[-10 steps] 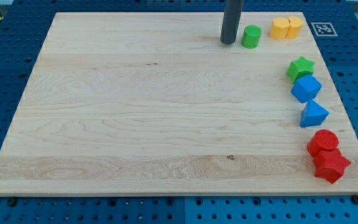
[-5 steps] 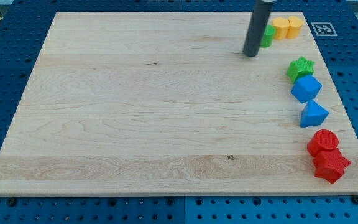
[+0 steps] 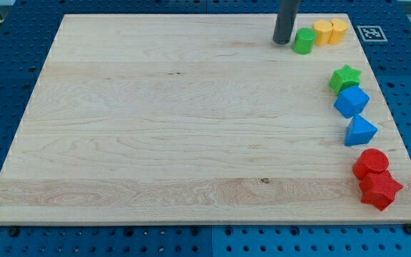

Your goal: Move the green circle to the yellow heart

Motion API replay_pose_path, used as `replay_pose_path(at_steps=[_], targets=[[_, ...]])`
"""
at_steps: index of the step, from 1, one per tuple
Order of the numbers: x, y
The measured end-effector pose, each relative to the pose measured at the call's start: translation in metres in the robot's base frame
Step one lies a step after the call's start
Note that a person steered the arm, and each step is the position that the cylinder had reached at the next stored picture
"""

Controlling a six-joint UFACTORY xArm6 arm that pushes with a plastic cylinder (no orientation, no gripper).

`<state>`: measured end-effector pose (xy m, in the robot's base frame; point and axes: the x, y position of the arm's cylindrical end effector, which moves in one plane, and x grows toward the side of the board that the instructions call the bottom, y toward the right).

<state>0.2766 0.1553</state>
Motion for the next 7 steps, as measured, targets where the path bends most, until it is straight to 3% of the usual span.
replay_pose_path(at_steps=[1,7], targets=[[0.003,0.029],[0.035,0.048]])
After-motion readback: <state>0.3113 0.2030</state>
